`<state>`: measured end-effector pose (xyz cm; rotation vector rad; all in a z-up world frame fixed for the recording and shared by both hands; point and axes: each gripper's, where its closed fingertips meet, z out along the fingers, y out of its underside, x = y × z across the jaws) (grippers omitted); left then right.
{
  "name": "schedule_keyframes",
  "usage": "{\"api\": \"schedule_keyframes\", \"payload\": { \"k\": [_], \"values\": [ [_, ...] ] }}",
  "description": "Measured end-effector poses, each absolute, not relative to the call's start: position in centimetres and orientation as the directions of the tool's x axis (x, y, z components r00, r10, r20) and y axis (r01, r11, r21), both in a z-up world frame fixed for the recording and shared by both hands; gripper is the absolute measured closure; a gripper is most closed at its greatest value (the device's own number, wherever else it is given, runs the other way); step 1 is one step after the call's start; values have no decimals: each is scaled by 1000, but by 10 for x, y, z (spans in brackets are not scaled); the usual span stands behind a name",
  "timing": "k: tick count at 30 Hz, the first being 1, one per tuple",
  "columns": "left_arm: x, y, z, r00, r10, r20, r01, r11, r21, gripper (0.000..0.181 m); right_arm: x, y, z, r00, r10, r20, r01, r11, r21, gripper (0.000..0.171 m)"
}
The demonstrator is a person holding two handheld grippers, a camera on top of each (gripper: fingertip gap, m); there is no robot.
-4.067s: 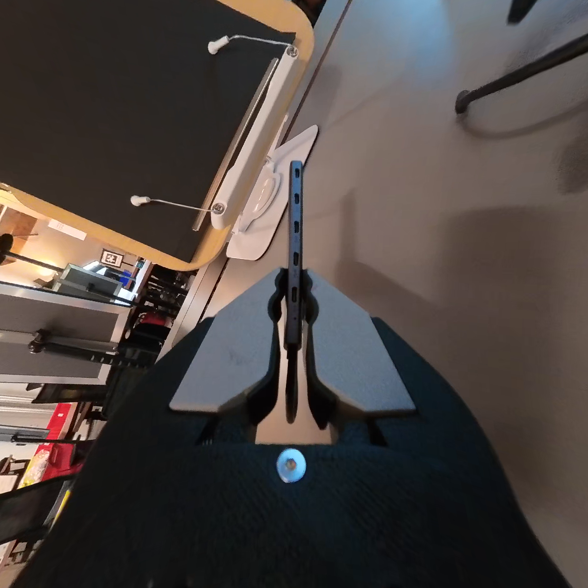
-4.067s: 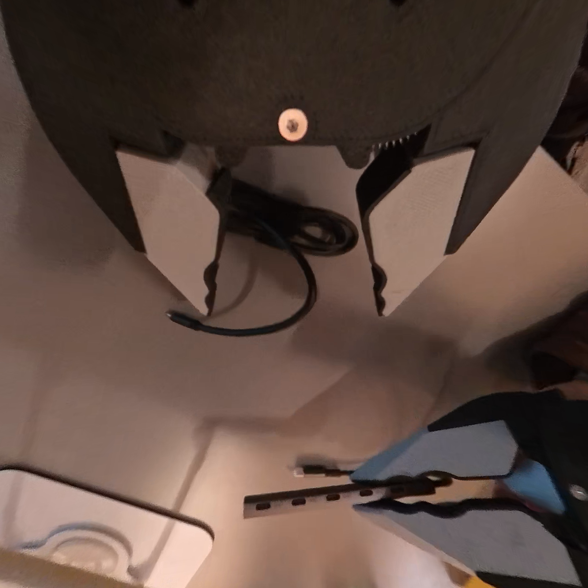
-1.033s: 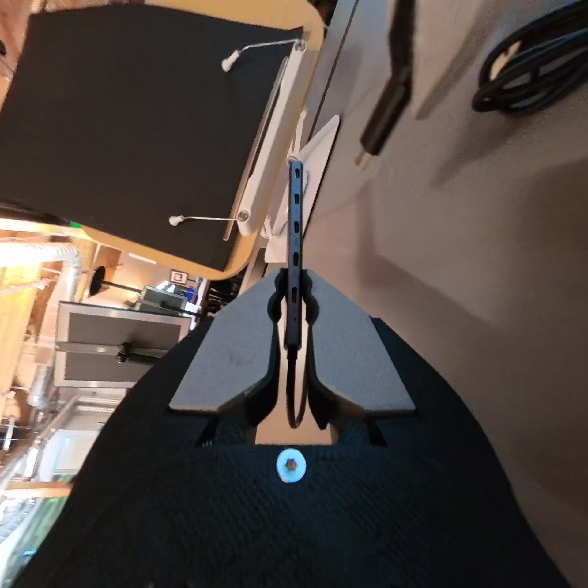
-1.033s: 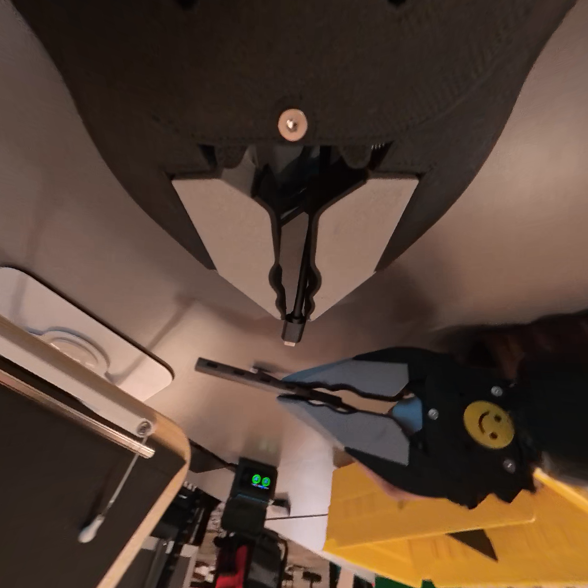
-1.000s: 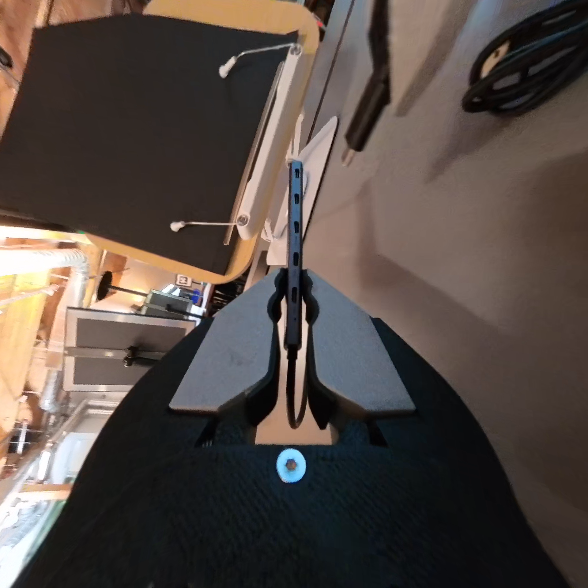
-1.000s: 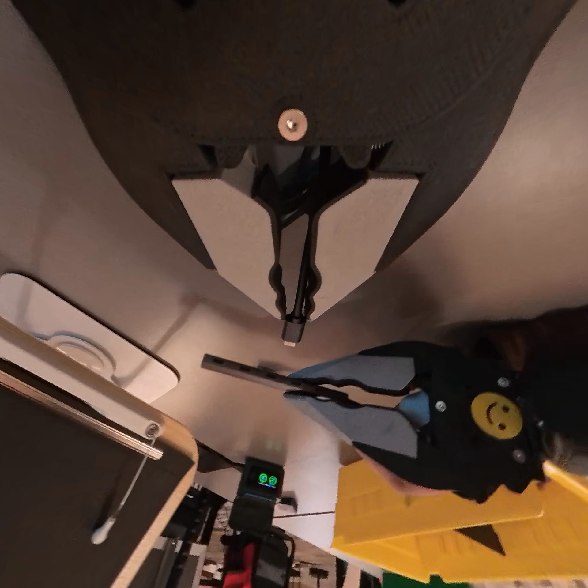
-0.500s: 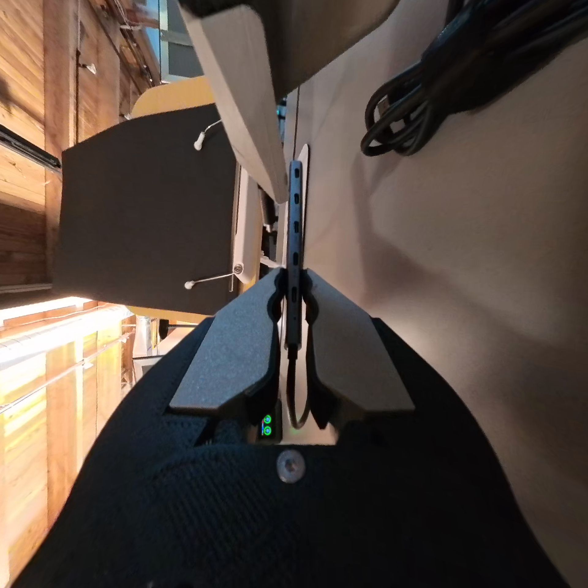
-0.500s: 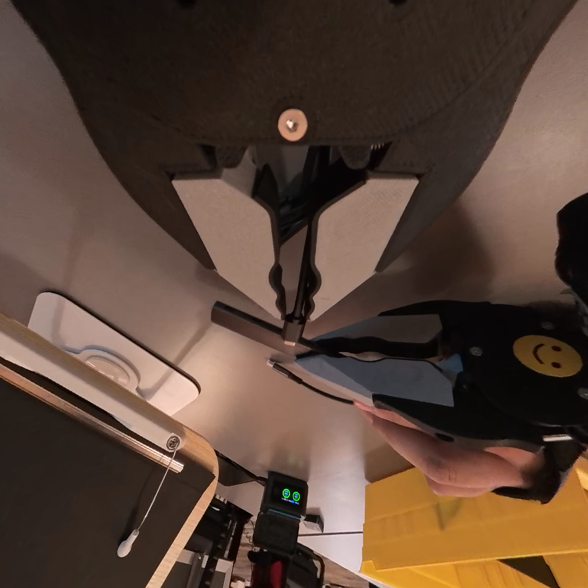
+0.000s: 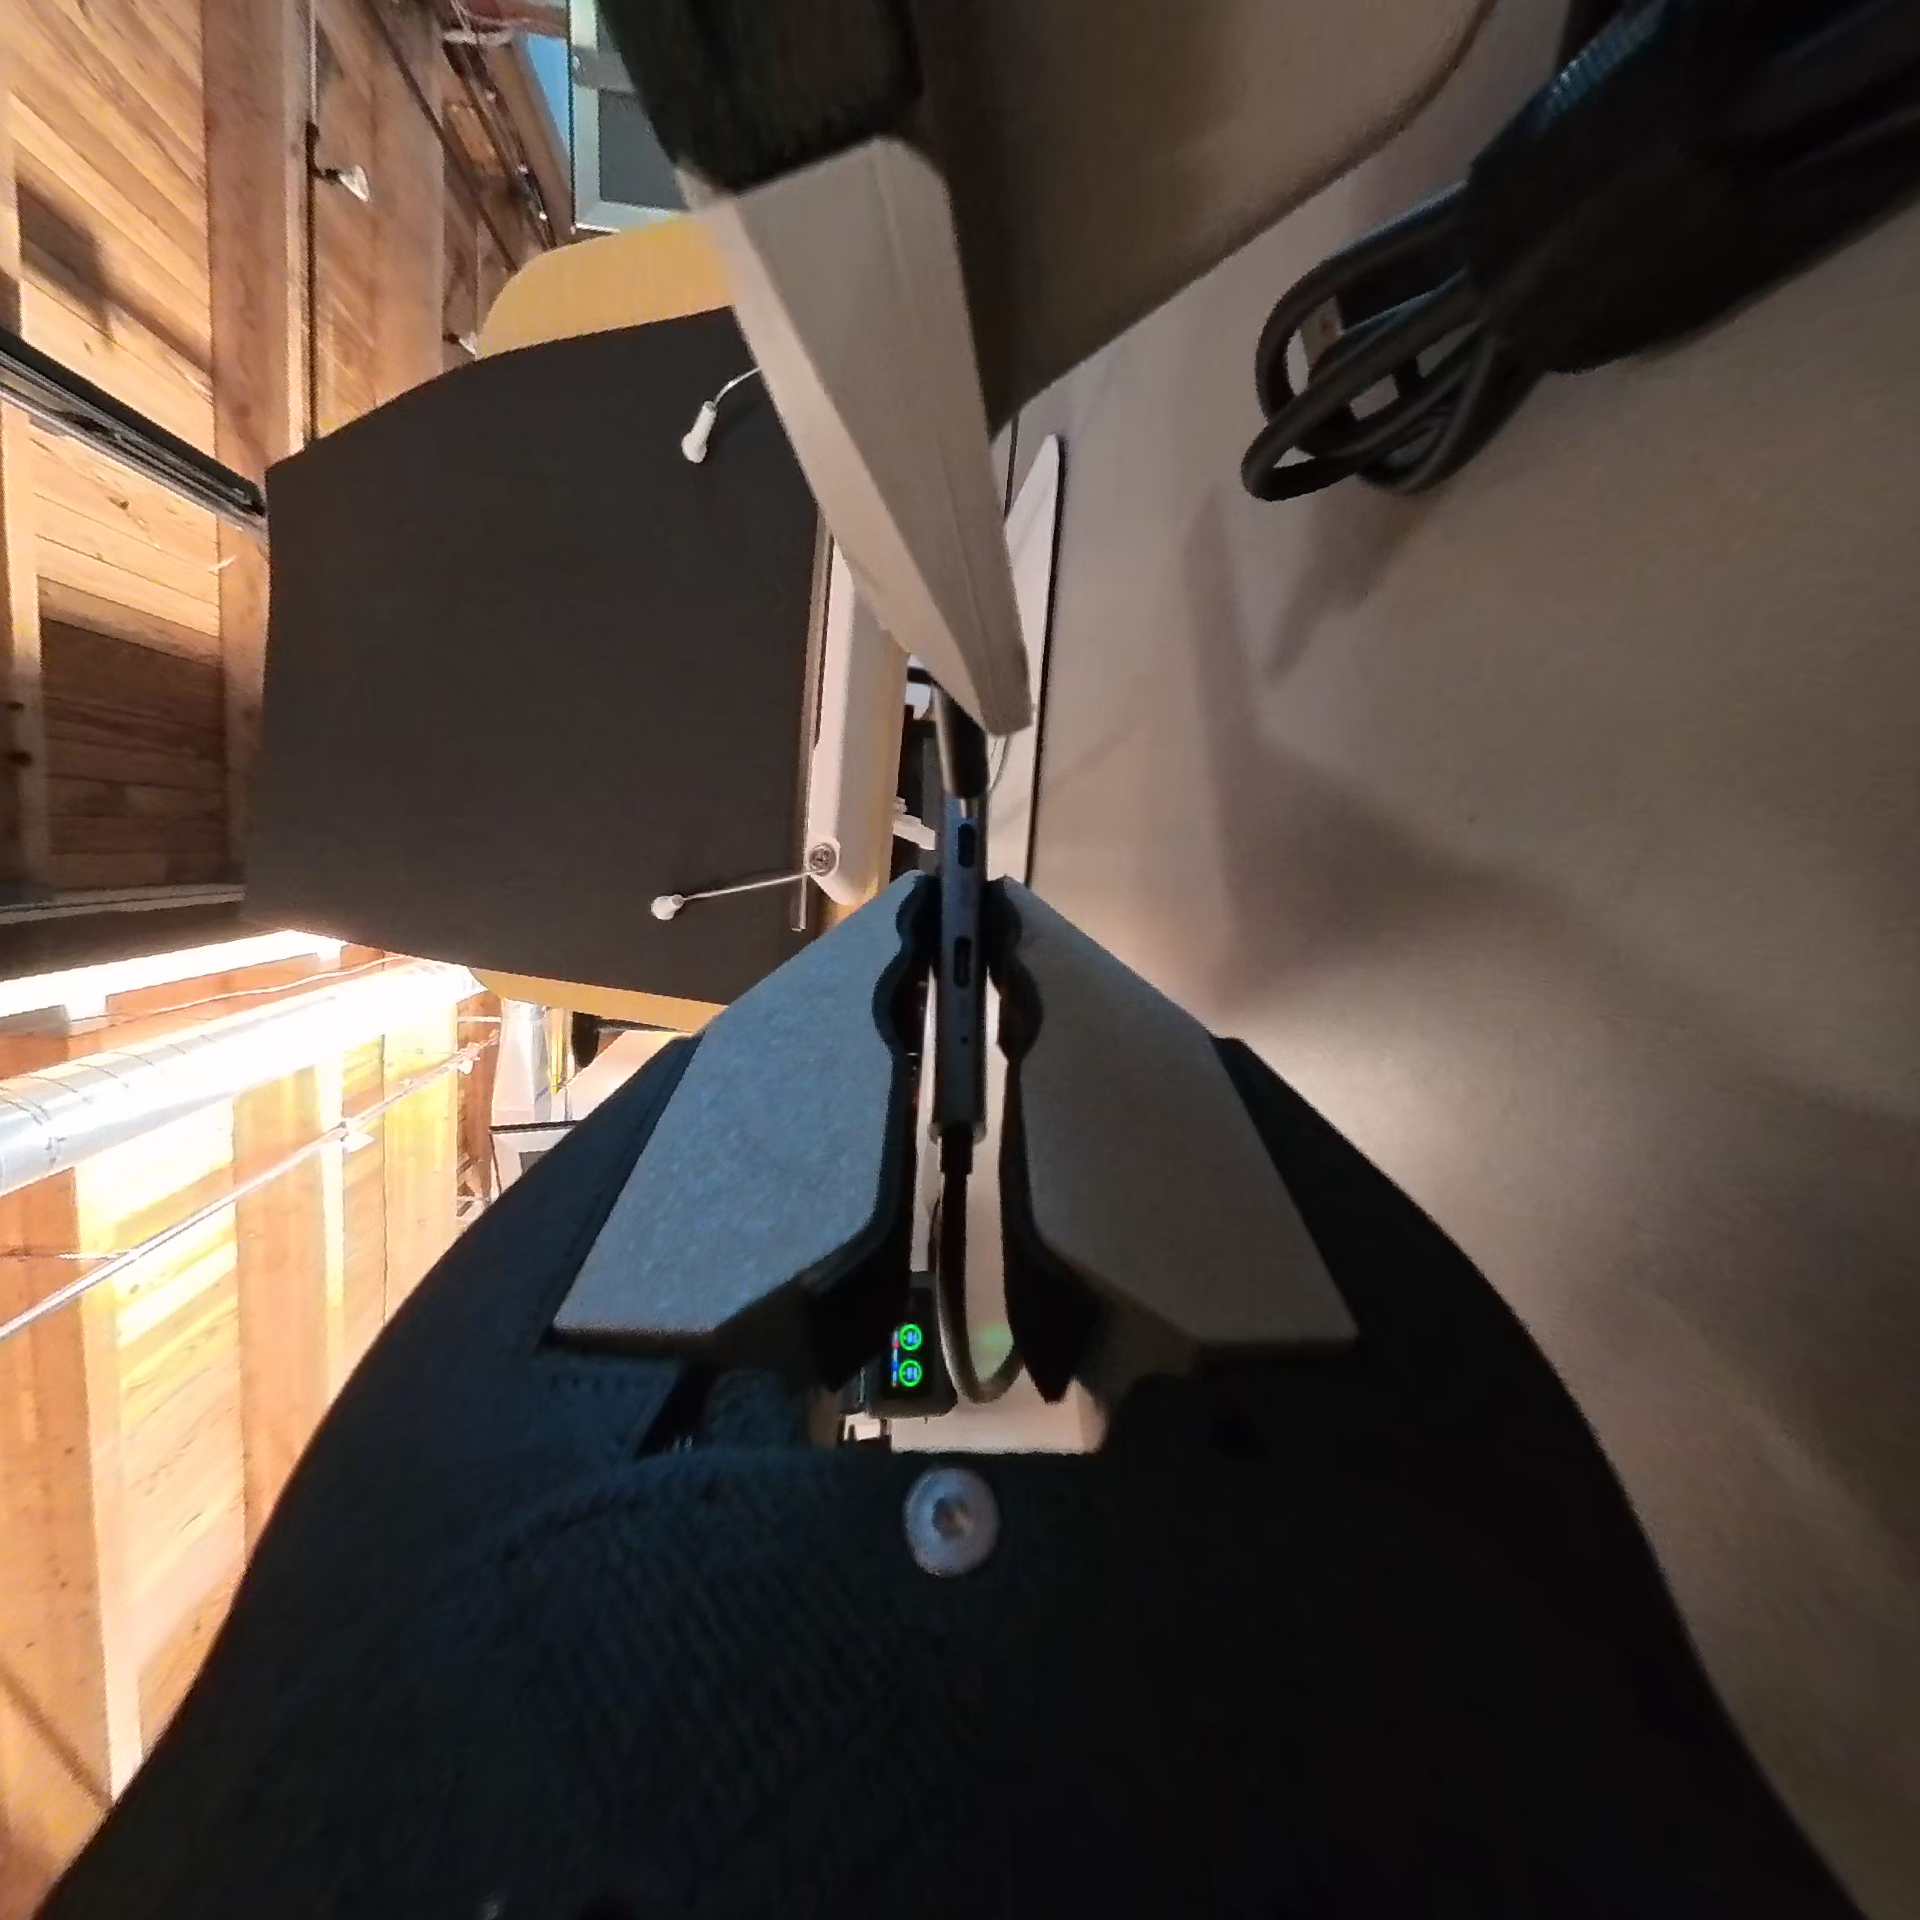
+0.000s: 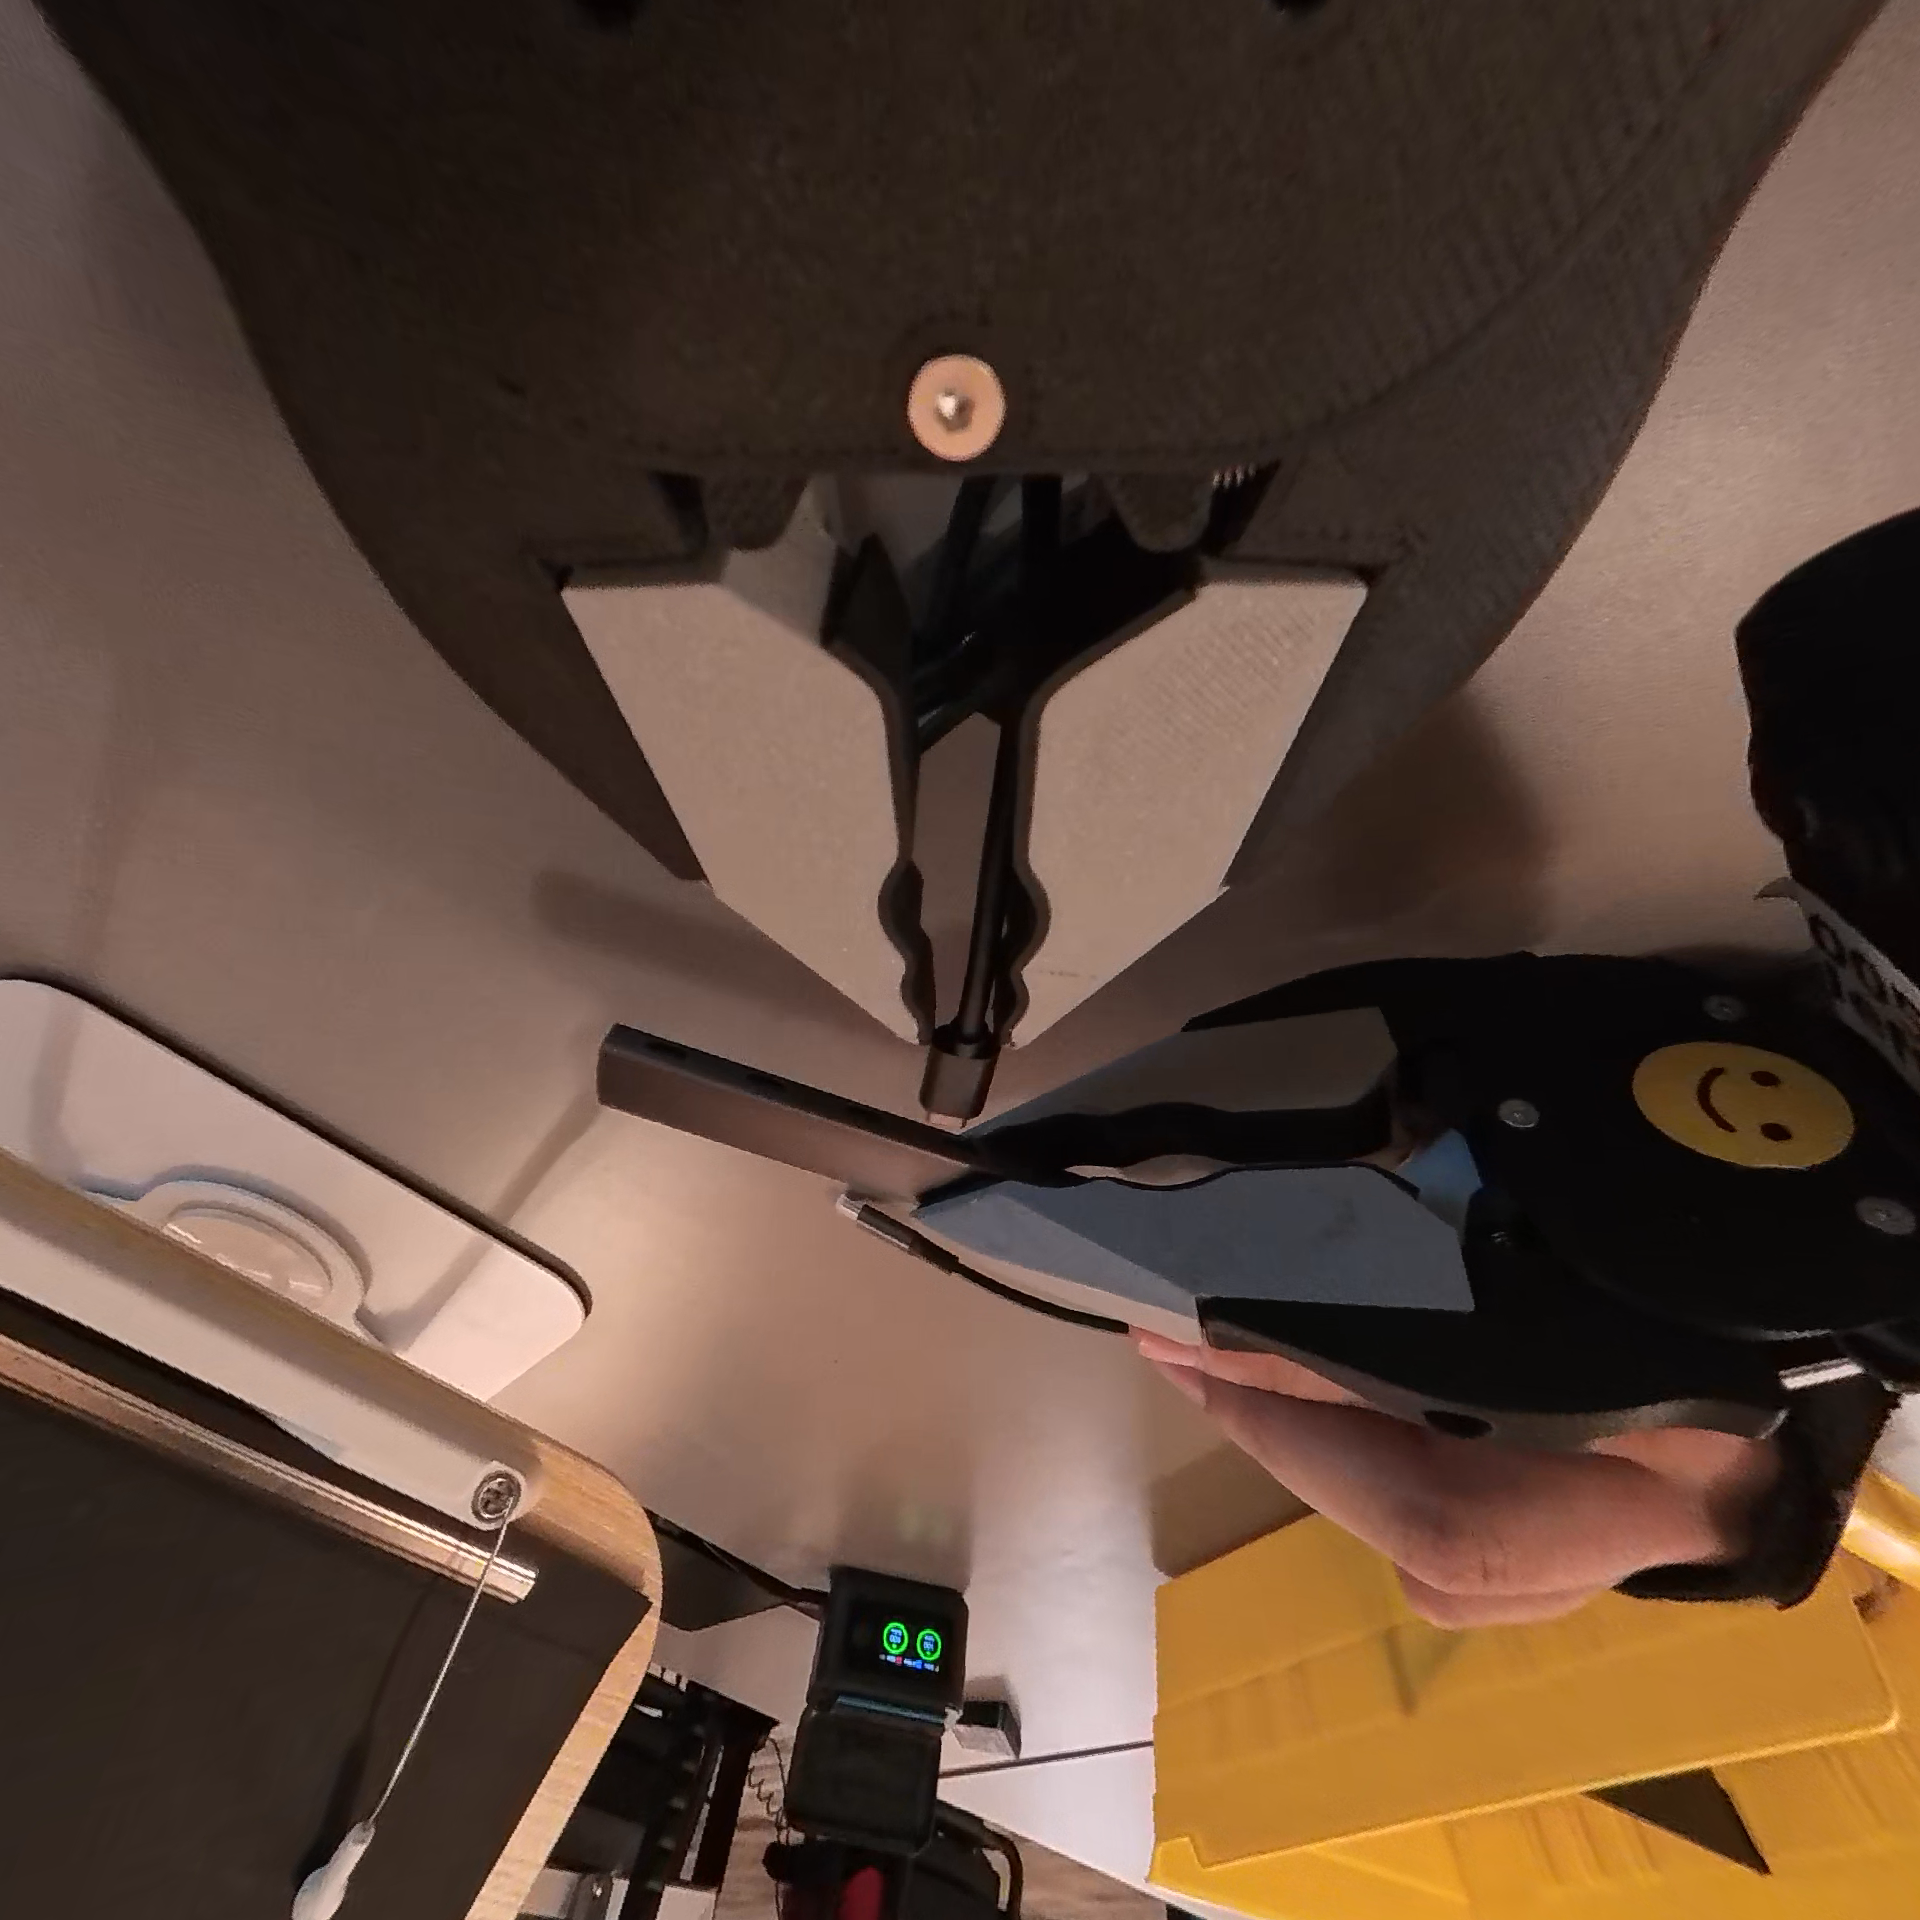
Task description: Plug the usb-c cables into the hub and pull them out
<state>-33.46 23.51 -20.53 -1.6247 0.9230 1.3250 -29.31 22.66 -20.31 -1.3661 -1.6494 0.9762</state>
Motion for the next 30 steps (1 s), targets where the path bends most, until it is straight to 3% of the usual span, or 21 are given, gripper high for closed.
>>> {"api": "schedule_keyframes", "payload": {
  "k": [30],
  "values": [
    [-325, 236, -202, 175, -36, -984, -896, -420, -144, 175, -295, 224, -202, -99, 992, 84, 394, 117, -912, 162]
  ]
}}
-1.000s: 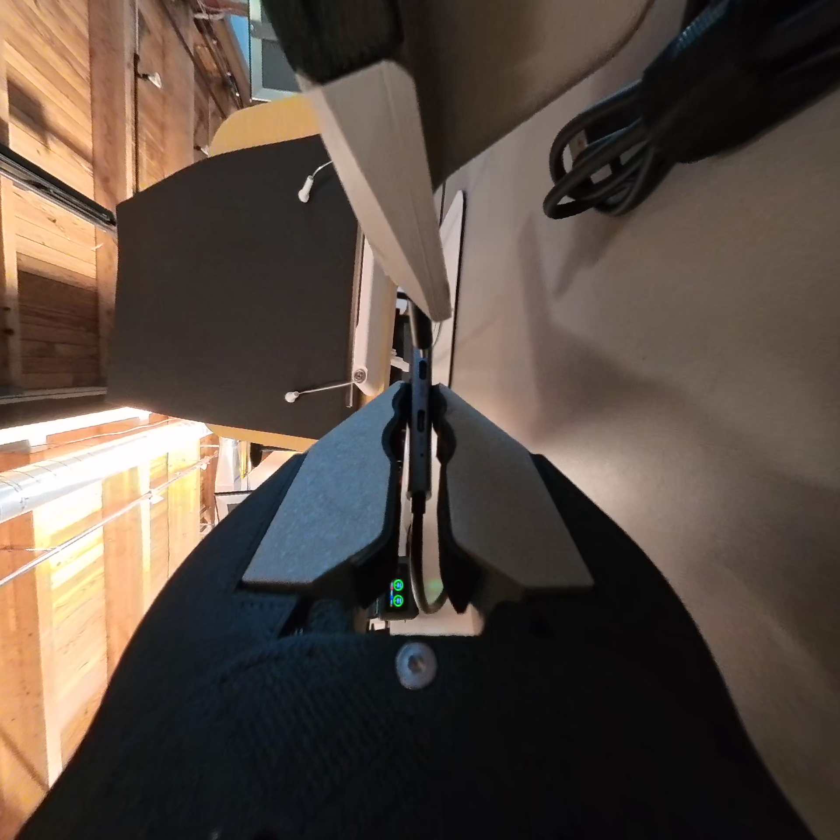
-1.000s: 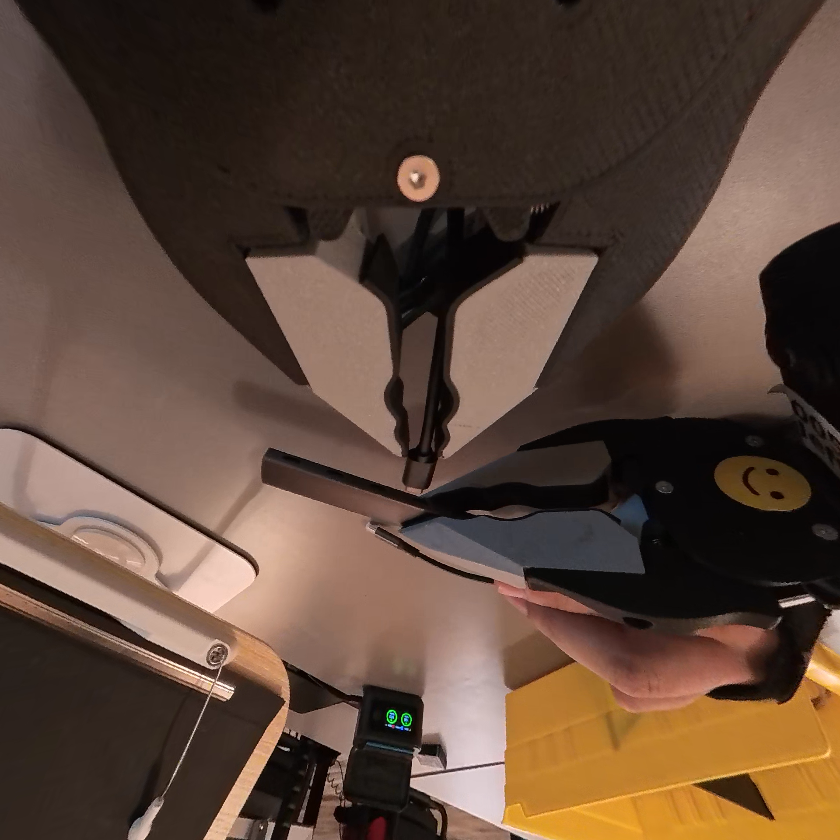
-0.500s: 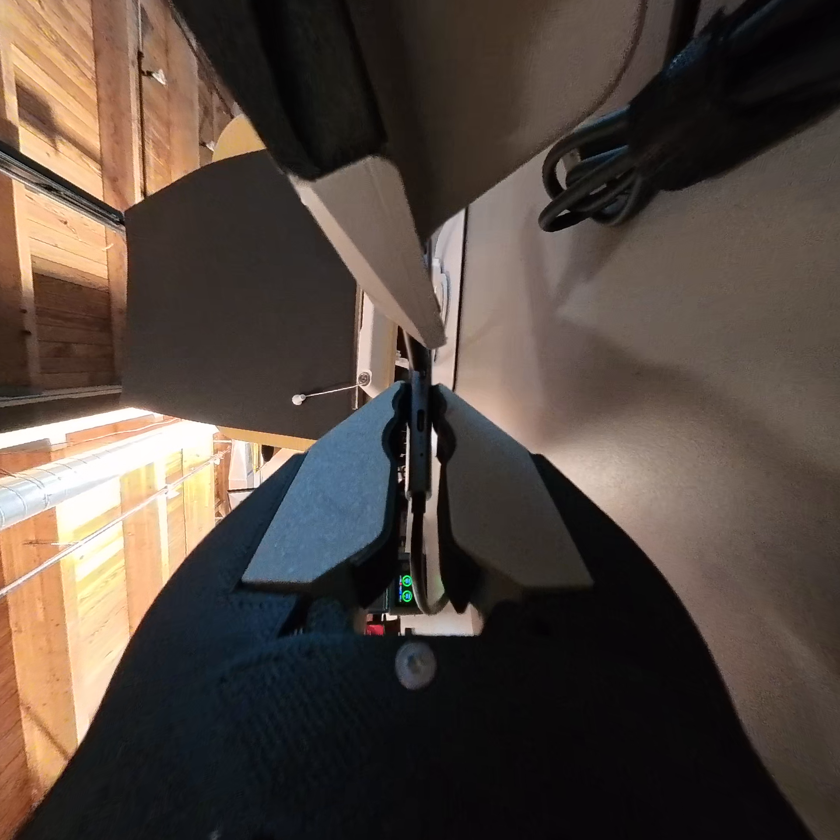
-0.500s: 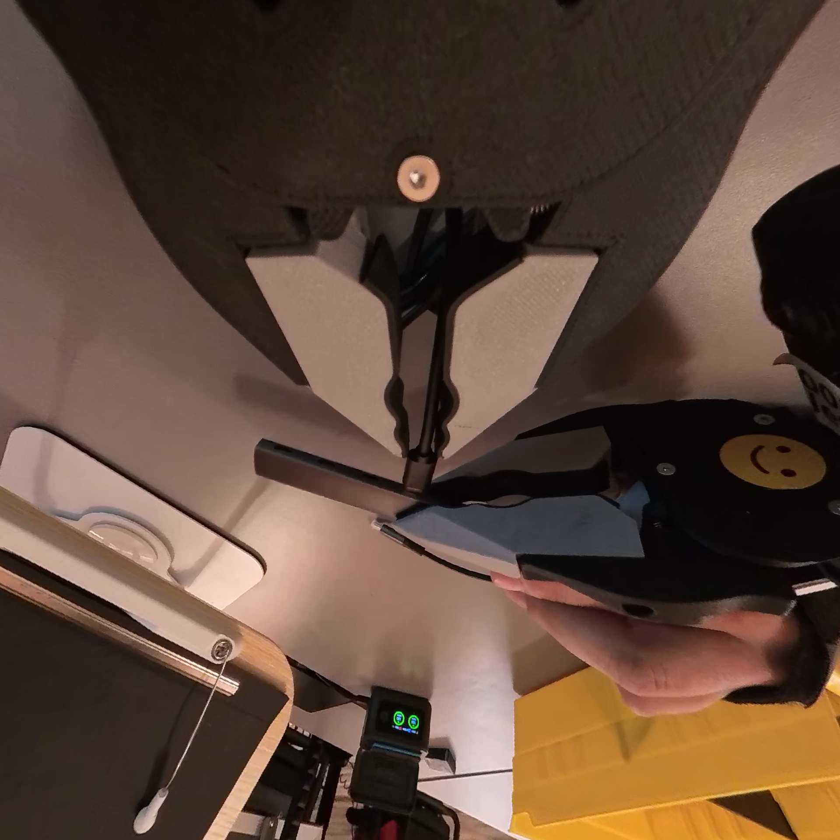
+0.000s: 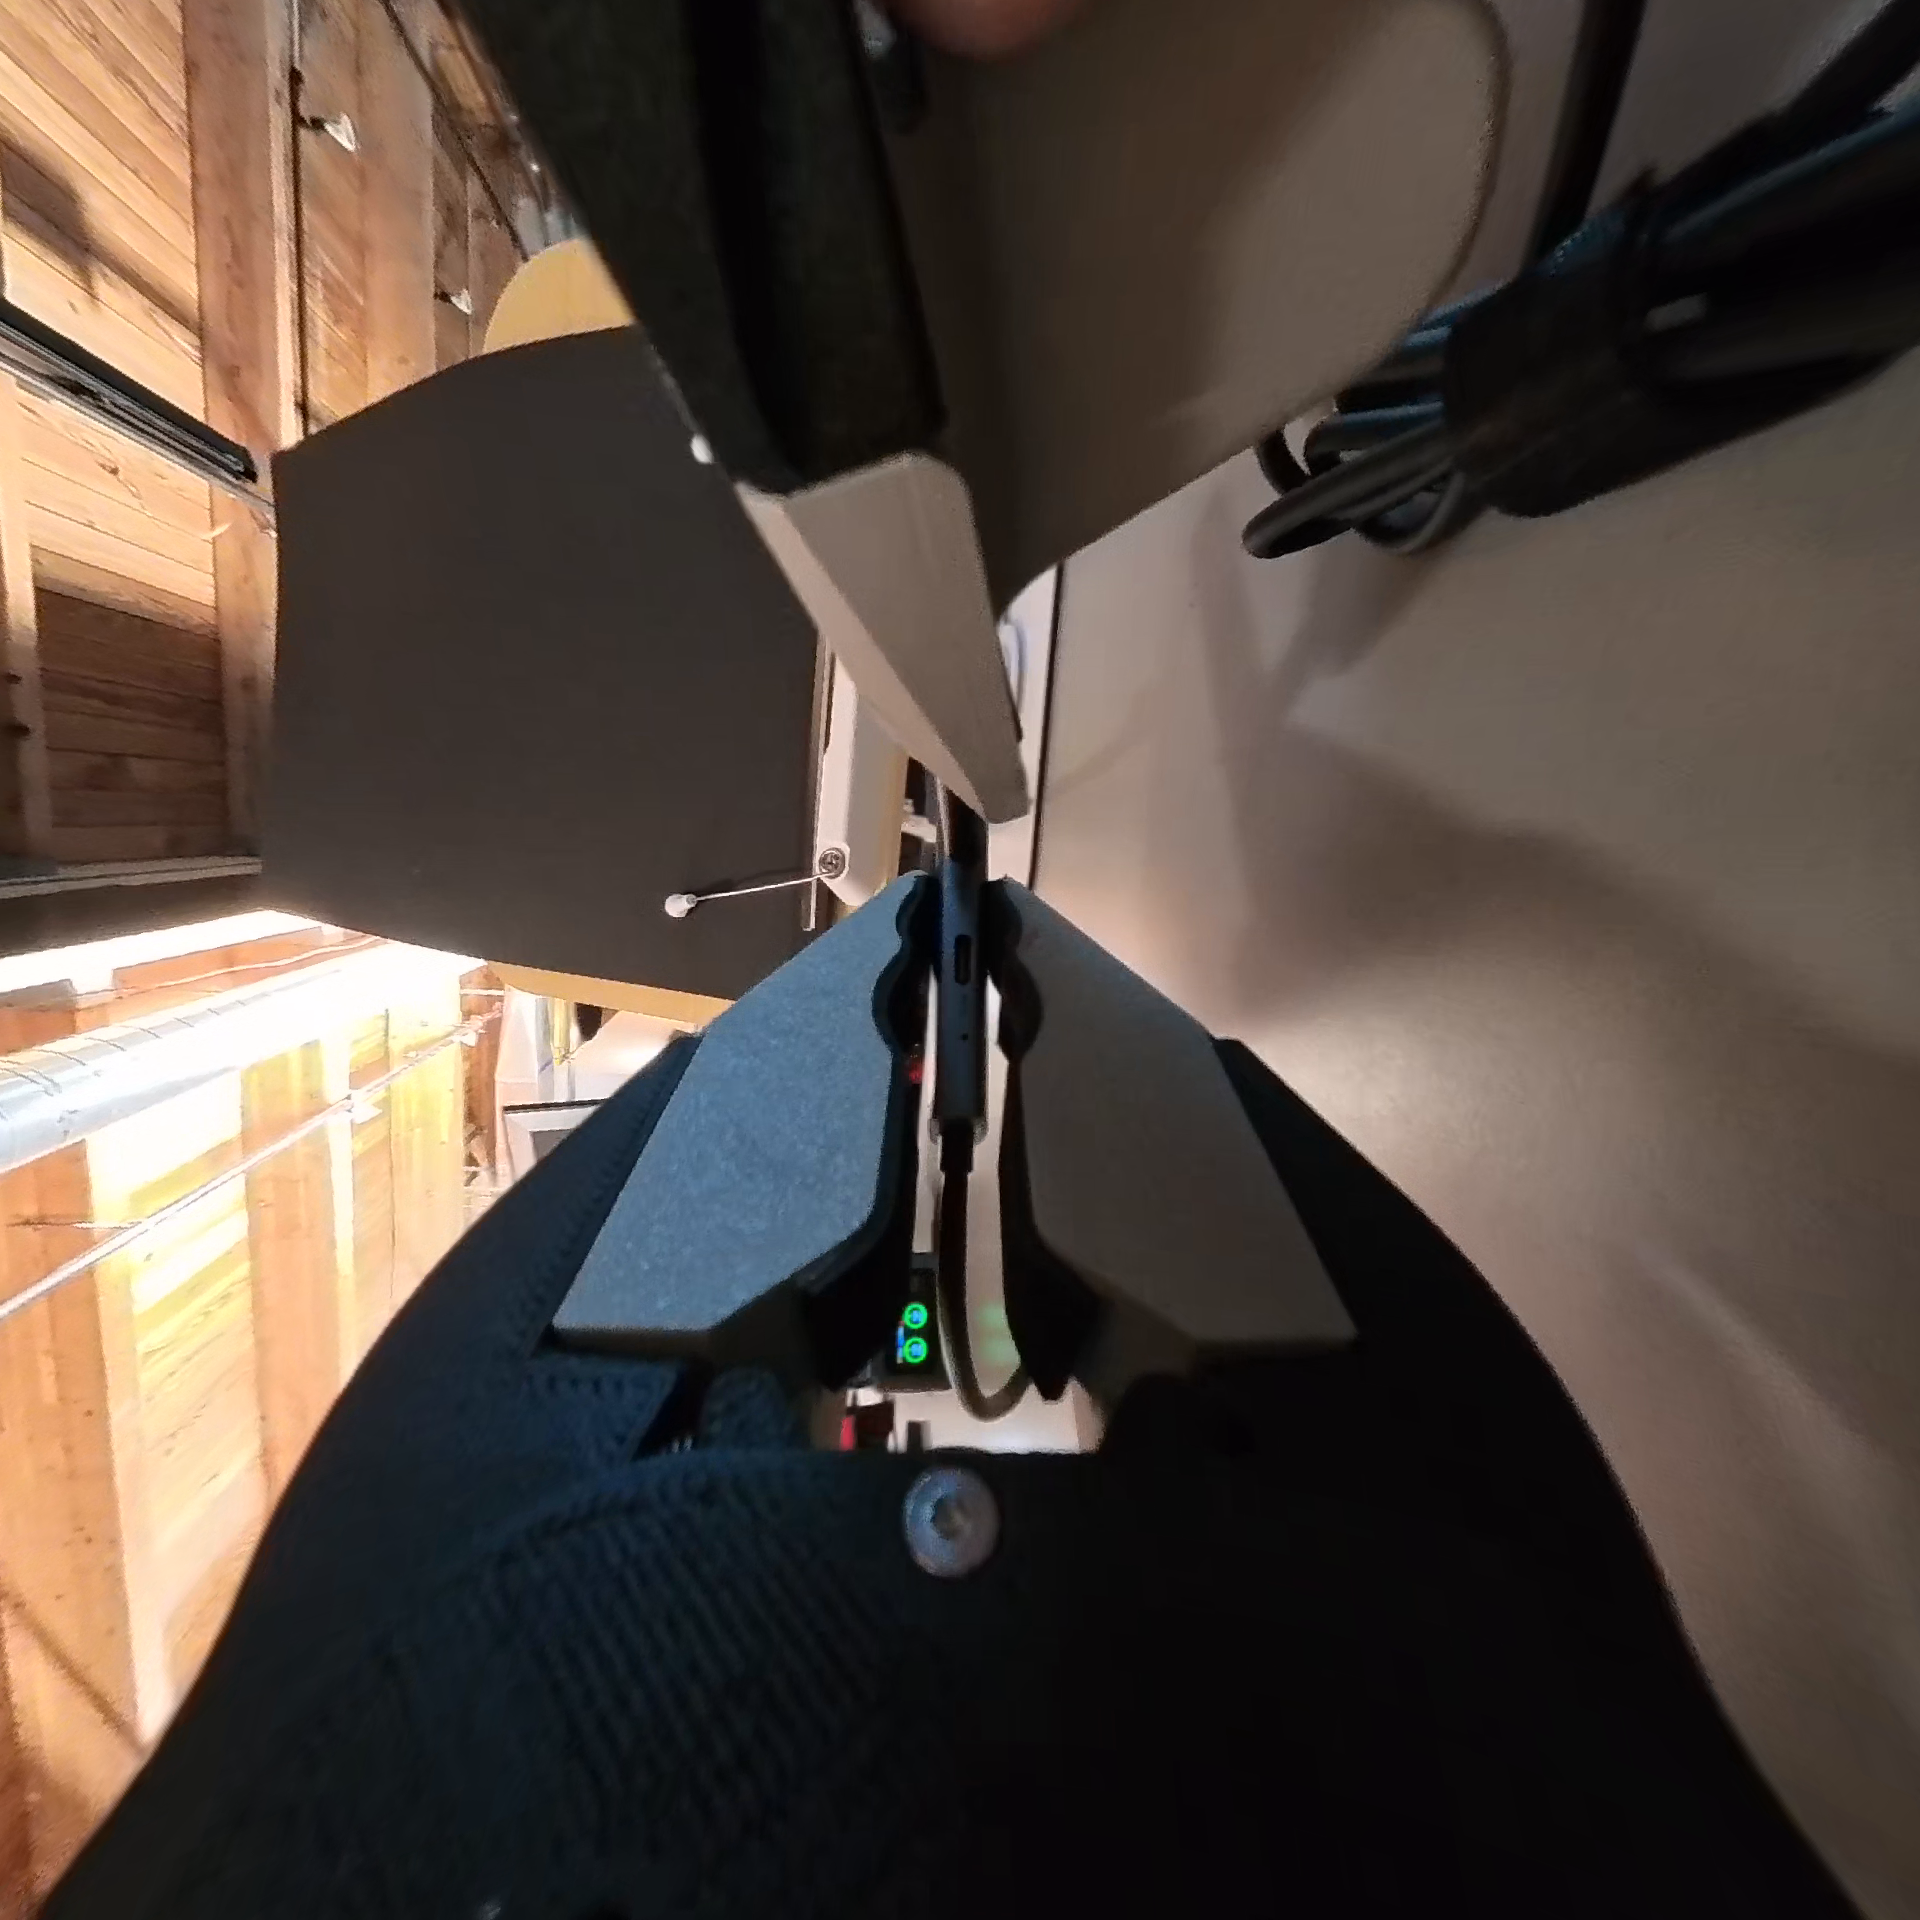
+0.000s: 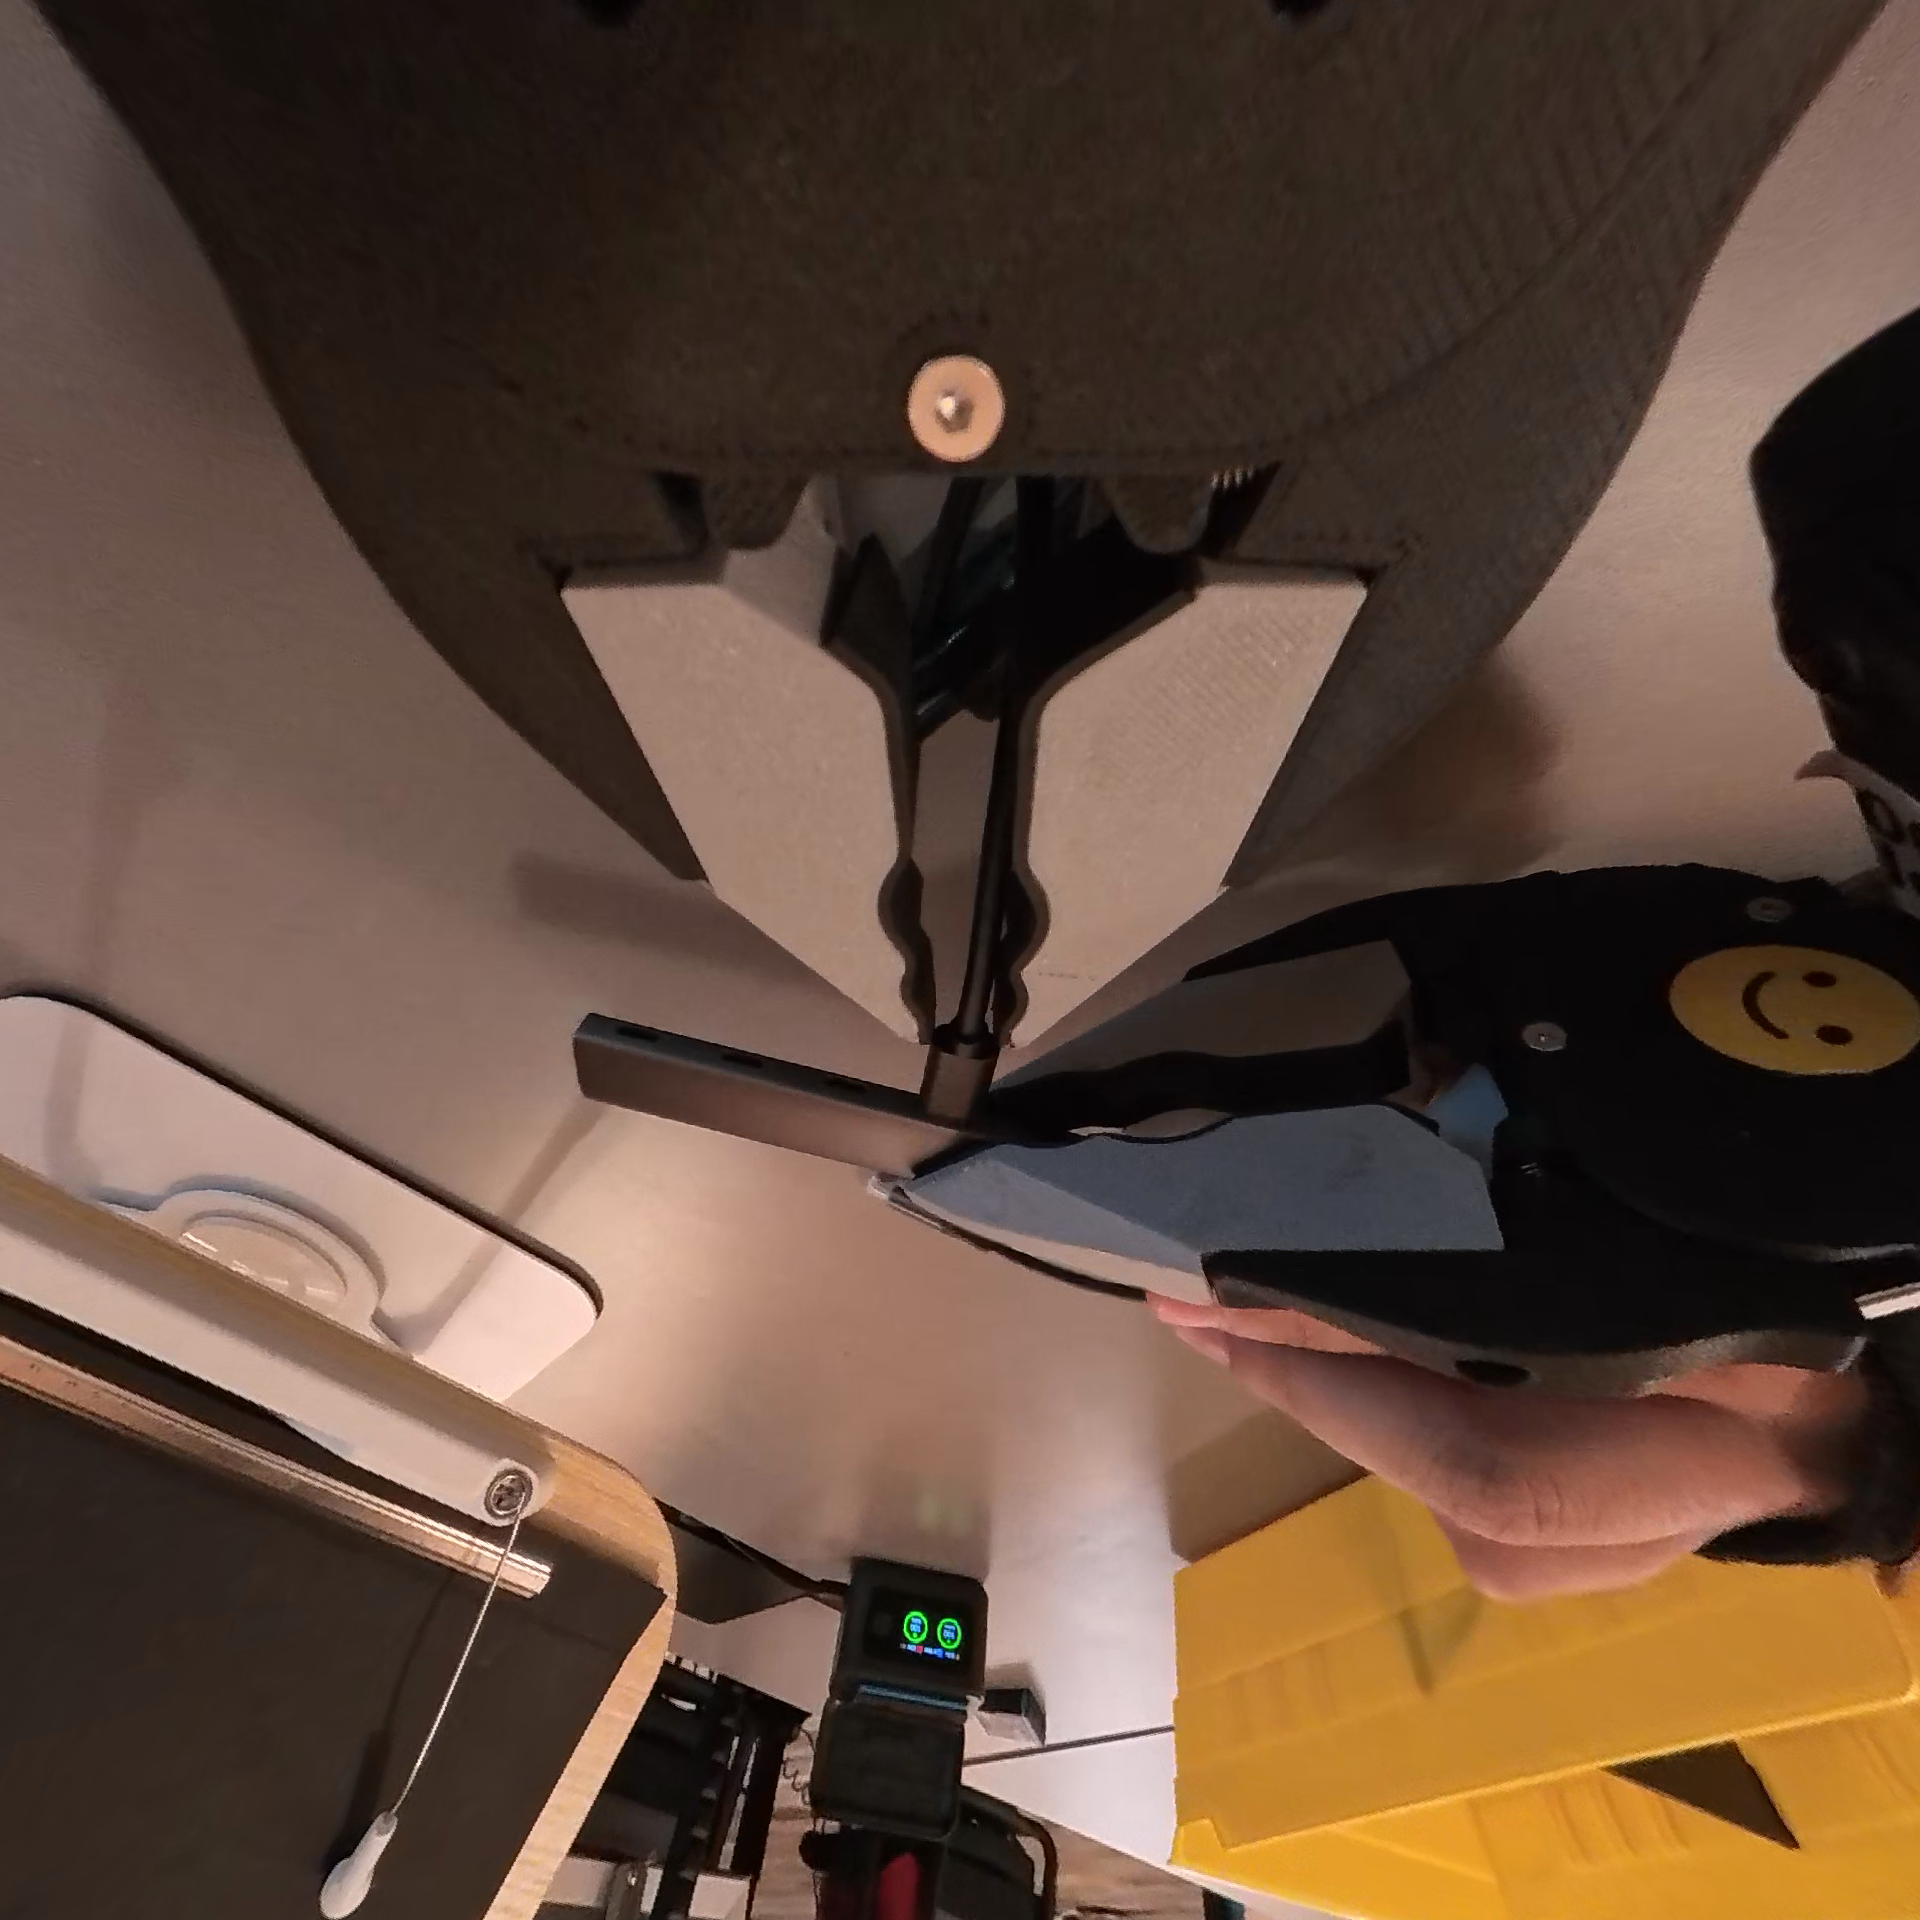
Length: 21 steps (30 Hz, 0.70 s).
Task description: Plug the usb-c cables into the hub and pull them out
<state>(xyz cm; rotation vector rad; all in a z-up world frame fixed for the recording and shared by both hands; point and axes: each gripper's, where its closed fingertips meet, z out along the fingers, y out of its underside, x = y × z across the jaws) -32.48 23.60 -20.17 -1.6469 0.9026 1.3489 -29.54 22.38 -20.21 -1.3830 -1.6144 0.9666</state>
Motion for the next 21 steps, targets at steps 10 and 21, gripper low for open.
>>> {"api": "schedule_keyframes", "payload": {
  "k": [10, 21],
  "values": [
    [-320, 236, -211, 158, -77, -984, -903, -415, -113, 175, -293, 223, -210, -115, 991, 68, 441, 112, -891, 163],
    [-318, 235, -221, 149, -121, -981, -899, -430, -83, 176, -293, 223, -218, -130, 990, 58, 478, 114, -871, 163]
  ]
}}
